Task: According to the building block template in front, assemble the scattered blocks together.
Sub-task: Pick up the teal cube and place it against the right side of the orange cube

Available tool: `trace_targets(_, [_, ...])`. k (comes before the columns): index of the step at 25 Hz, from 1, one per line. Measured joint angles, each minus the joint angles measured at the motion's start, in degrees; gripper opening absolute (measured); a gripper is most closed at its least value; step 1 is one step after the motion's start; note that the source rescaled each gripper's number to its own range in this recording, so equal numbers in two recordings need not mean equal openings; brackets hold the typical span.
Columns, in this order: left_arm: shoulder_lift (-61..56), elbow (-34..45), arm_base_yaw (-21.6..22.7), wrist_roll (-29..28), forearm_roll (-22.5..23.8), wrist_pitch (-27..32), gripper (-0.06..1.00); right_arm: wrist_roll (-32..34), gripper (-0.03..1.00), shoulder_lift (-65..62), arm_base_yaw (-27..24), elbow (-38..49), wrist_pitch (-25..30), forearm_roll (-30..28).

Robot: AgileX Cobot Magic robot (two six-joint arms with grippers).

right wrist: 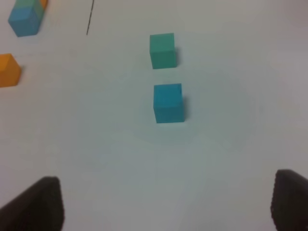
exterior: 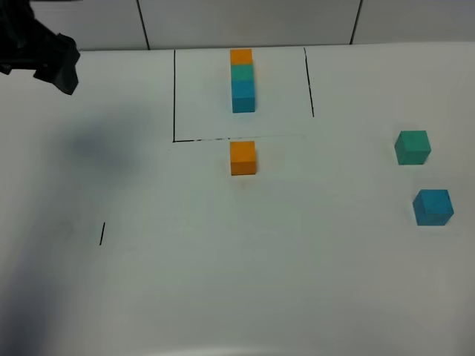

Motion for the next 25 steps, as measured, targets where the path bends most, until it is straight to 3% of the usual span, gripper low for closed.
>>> trace_targets(8, [-23.14,17.19,0.17,-8.36,5.73,-1.96,0.79,0.0,0.75,0.0,0.0,0.0,0.0,0.07])
trace_targets(25, [-62.4,48.47,0.17,-16.74,4.51,-4.69,0.79,0.02,0.75,0.0,0.0,0.0,0.0,0.07])
